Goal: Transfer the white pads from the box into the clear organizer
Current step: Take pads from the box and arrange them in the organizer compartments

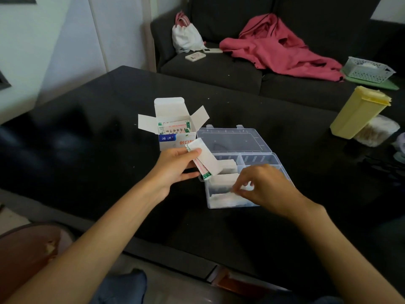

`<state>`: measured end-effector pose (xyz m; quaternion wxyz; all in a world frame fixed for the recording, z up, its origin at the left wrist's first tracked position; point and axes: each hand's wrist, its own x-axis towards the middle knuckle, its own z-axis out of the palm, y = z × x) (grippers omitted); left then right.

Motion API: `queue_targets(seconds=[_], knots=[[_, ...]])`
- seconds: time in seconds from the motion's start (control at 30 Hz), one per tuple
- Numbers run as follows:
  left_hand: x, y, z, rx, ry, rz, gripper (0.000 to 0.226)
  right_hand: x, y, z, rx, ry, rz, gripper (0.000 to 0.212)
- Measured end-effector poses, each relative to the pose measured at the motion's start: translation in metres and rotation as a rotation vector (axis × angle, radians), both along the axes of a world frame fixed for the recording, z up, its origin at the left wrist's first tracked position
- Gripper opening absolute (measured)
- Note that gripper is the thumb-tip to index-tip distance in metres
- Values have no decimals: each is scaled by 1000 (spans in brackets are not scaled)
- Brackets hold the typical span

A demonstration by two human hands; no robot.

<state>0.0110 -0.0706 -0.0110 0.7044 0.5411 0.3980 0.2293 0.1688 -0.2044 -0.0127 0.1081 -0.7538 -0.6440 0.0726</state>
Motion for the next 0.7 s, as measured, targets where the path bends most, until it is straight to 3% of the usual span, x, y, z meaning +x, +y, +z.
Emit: queue_targets(seconds=[0.1,0.17,0.23,0.3,0.37,0.7], knots=[[-1,-1,-1,15,1,-6,9,2,2,-3,-169,119,-53,28],[-1,-2,-2,18,-12,-10,8,5,2,-1,-171,266,-69,36],[1,-6,-4,18,-22,-19,7,7,4,2,-30,480,-139,30],[7,-14,-6,19,-30,-35,5,3,6,6,122,704,-263,9],[13,-22,-8,27,-36,-40,8,-4,9,7,195,840,-342,14],[15,-20,-7,-43,-42,-135,6,-4,8,3,204,1006,-472,7]])
